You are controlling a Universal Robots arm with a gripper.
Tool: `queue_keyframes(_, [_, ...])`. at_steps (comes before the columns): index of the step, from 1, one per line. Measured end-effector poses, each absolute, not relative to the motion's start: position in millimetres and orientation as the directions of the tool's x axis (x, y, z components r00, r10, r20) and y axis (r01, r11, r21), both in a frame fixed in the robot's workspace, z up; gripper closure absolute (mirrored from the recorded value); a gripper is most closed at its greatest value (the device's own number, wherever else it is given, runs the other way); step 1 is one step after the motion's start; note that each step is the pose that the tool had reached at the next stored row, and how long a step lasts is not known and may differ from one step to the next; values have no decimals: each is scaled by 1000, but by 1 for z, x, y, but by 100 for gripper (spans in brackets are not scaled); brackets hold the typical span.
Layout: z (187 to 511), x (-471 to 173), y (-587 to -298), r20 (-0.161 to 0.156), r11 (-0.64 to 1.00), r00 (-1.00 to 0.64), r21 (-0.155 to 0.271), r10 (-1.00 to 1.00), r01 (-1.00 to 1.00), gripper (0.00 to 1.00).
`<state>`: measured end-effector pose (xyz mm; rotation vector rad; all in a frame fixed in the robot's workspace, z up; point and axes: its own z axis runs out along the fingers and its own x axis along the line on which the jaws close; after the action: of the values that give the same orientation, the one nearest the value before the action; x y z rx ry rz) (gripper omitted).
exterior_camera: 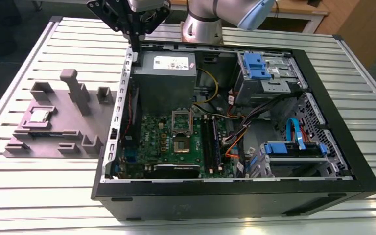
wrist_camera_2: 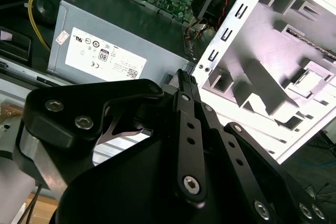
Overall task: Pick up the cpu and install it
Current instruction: 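Reach for the cpu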
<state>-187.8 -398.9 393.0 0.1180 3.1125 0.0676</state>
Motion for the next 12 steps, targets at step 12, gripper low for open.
queue_keyframes(12, [393, -195, -399, -24, 996, -997, 44, 76, 75, 90])
